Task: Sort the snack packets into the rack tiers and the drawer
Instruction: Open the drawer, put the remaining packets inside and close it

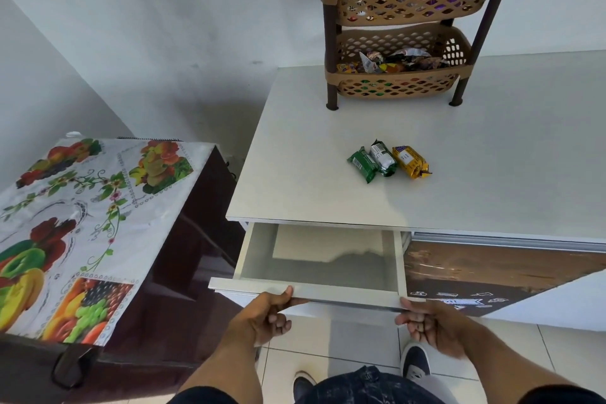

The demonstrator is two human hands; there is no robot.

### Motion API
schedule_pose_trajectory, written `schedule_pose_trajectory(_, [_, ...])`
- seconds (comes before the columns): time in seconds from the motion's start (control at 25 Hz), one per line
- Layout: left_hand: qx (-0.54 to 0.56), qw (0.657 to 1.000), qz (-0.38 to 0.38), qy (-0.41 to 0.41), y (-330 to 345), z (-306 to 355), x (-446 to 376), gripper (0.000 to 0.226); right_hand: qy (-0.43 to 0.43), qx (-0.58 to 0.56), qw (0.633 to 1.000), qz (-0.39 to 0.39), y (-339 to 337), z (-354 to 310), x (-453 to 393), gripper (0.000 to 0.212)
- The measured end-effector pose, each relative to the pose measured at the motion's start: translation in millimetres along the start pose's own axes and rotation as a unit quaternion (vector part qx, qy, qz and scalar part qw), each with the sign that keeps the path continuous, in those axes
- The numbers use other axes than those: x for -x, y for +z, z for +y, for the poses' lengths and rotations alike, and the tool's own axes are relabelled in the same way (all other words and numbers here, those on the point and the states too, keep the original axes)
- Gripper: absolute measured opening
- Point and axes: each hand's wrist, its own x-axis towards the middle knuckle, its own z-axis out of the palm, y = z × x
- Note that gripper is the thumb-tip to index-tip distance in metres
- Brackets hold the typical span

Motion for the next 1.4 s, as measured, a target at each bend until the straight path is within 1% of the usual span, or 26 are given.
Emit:
schedule_pose_trajectory(0.08, [-0.001, 1.000, 0.002, -0.008, -1.6, -8.6, 5.9, 0.044, 0.016, -0.002, 1.000, -0.004, -1.1, 7.6, 4.8, 0.029])
schedule_pose_trajectory(0.24, [-0.004, 1.000, -0.015, -0.007, -0.3, -12.9, 15.5, 0.029, 0.019, -0.008, 1.000, -0.009, 0.2, 13.0, 11.7, 0.030])
schedule_pose_trajectory(0.32, [-0.008, 1.000, -0.017, -0.015, -2.0, -11.3, 15.1, 0.030, 0.019, 0.007, 1.000, -0.015, 3.0, 10.8, 14.7, 0.030])
schedule_pose_trajectory(0.4, [-0.047, 0.997, -0.037, -0.040, -6.0, -3.0, 15.9, 0.036, 0.038, 0.044, 0.998, -0.025, 4.0, 1.9, 20.4, 0.036])
schedule_pose_trajectory(0.44, [-0.092, 0.992, -0.055, -0.066, -8.1, 4.0, 17.6, 0.038, 0.056, 0.086, 0.994, -0.031, 2.2, -5.0, 23.7, 0.045])
schedule_pose_trajectory(0.48, [-0.157, 0.979, -0.078, -0.104, -9.4, 13.9, 19.9, 0.040, 0.080, 0.146, 0.985, -0.041, -0.8, -13.9, 26.9, 0.058])
schedule_pose_trajectory(0.52, [-0.234, 0.955, -0.102, -0.150, -8.7, 26.6, 22.2, 0.043, 0.112, 0.217, 0.968, -0.054, -4.5, -25.1, 30.3, 0.070])
schedule_pose_trajectory(0.56, [-0.311, 0.922, -0.121, -0.196, -6.0, 39.9, 25.1, 0.045, 0.151, 0.288, 0.943, -0.065, -7.3, -37.3, 33.8, 0.077])
schedule_pose_trajectory(0.6, [-0.372, 0.889, -0.133, -0.230, 0.2, 55.6, 27.7, 0.046, 0.192, 0.355, 0.912, -0.073, -8.3, -52.0, 36.5, 0.075])
schedule_pose_trajectory(0.64, [-0.412, 0.867, -0.135, -0.246, 10.3, 72.4, 30.1, 0.044, 0.226, 0.412, 0.880, -0.076, -7.1, -67.9, 38.3, 0.068])
schedule_pose_trajectory(0.68, [-0.434, 0.858, -0.129, -0.242, 23.8, 88.8, 31.7, 0.041, 0.247, 0.455, 0.852, -0.072, -2.8, -84.9, 39.6, 0.061])
schedule_pose_trajectory(0.72, [-0.447, 0.860, -0.115, -0.216, 38.6, 105.2, 32.4, 0.039, 0.250, 0.485, 0.835, -0.063, 4.3, -101.7, 40.8, 0.054])
schedule_pose_trajectory(0.76, [-0.459, 0.866, -0.093, -0.174, 55.3, 120.9, 31.6, 0.036, 0.240, 0.504, 0.828, -0.057, 12.9, -119.3, 40.9, 0.047])
schedule_pose_trajectory(0.84, [-0.471, 0.879, -0.045, -0.061, 90.0, 151.4, 28.2, 0.029, 0.192, 0.521, 0.830, -0.057, 30.8, -153.7, 39.1, 0.038])
schedule_pose_trajectory(0.88, [-0.470, 0.882, -0.025, -0.001, 106.6, 165.5, 25.6, 0.028, 0.160, 0.532, 0.830, -0.059, 39.8, -170.5, 38.6, 0.035])
schedule_pose_trajectory(0.92, [-0.464, 0.884, -0.006, 0.060, 121.6, 178.7, 22.5, 0.031, 0.125, 0.553, 0.822, -0.058, 48.8, -187.4, 38.1, 0.030])
schedule_pose_trajectory(1.0, [-0.454, 0.872, 0.032, 0.181, 148.8, 200.6, 15.1, 0.036, 0.032, 0.596, 0.802, -0.021, 64.0, -219.2, 37.0, 0.022])
schedule_pose_trajectory(1.04, [-0.450, 0.859, 0.055, 0.237, 161.2, 208.6, 10.4, 0.035, -0.034, 0.602, 0.798, 0.020, 70.0, -233.3, 34.9, 0.022])
schedule_pose_trajectory(1.12, [-0.425, 0.838, 0.114, 0.322, 184.8, 218.6, -2.3, 0.032, -0.184, 0.560, 0.798, 0.124, 75.1, -256.5, 26.3, 0.021])
schedule_pose_trajectory(1.16, [-0.404, 0.833, 0.135, 0.352, 196.3, 221.5, -8.2, 0.031, -0.256, 0.521, 0.794, 0.180, 76.6, -265.8, 21.1, 0.017])
schedule_pose_trajectory(1.2, [-0.386, 0.831, 0.144, 0.374, 207.6, 222.8, -13.9, 0.031, -0.309, 0.491, 0.778, 0.239, 77.0, -271.9, 16.0, 0.011])
schedule_pose_trajectory(1.24, [-0.383, 0.826, 0.145, 0.388, 217.8, 223.1, -19.9, 0.031, -0.336, 0.484, 0.752, 0.297, 76.7, -275.6, 11.0, 0.007])
schedule_pose_trajectory(1.28, [-0.399, 0.813, 0.147, 0.397, 226.6, 223.1, -26.1, 0.035, -0.338, 0.493, 0.723, 0.348, 75.7, -278.8, 5.9, 0.014])
schedule_pose_trajectory(1.32, [-0.426, 0.797, 0.153, 0.400, 233.8, 223.0, -32.6, 0.040, -0.329, 0.507, 0.700, 0.381, 73.1, -282.1, 0.1, 0.025])
schedule_pose_trajectory(1.36, [-0.448, 0.785, 0.158, 0.399, 239.2, 222.3, -37.7, 0.046, -0.314, 0.524, 0.684, 0.398, 70.4, -285.3, -4.0, 0.037])
schedule_pose_trajectory(1.4, [-0.460, 0.781, 0.158, 0.393, 242.4, 222.0, -41.8, 0.052, -0.292, 0.544, 0.675, 0.403, 67.5, -289.0, -8.0, 0.049])
